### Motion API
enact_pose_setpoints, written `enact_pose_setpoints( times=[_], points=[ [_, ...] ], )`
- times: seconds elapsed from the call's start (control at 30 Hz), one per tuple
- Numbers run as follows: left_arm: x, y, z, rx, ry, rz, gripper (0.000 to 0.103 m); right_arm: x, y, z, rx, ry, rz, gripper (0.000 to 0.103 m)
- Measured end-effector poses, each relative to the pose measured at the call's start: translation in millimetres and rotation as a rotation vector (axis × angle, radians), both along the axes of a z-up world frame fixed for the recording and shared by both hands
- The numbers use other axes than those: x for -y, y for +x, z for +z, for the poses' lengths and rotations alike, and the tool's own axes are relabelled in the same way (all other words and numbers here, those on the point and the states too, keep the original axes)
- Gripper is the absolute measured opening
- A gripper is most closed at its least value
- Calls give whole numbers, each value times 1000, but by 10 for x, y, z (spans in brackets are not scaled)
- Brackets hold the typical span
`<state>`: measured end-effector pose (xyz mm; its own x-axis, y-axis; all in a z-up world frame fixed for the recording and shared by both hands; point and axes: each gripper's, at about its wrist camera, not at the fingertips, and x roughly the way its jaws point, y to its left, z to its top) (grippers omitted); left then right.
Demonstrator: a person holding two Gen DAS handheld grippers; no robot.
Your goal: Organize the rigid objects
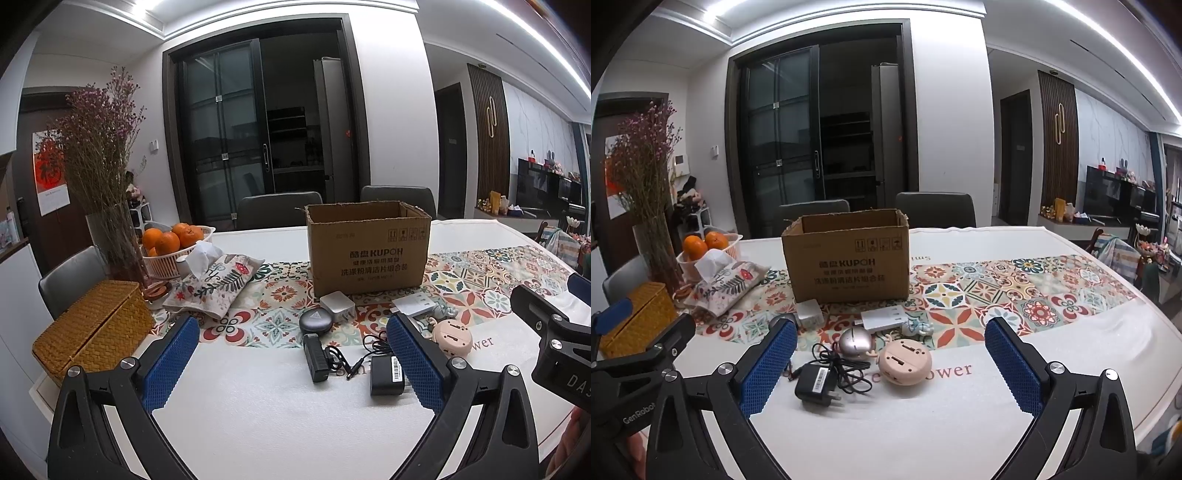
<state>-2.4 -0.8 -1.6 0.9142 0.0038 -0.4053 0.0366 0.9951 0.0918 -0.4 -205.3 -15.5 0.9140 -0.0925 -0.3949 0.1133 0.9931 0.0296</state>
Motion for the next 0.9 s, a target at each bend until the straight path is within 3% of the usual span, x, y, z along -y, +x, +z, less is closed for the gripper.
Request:
enact_pose_setpoints(
  times=[0.9],
  points=[
    [17,30,-17,-17,1,-3,103,-8,19,-11,-8,2,-1,103]
  ],
)
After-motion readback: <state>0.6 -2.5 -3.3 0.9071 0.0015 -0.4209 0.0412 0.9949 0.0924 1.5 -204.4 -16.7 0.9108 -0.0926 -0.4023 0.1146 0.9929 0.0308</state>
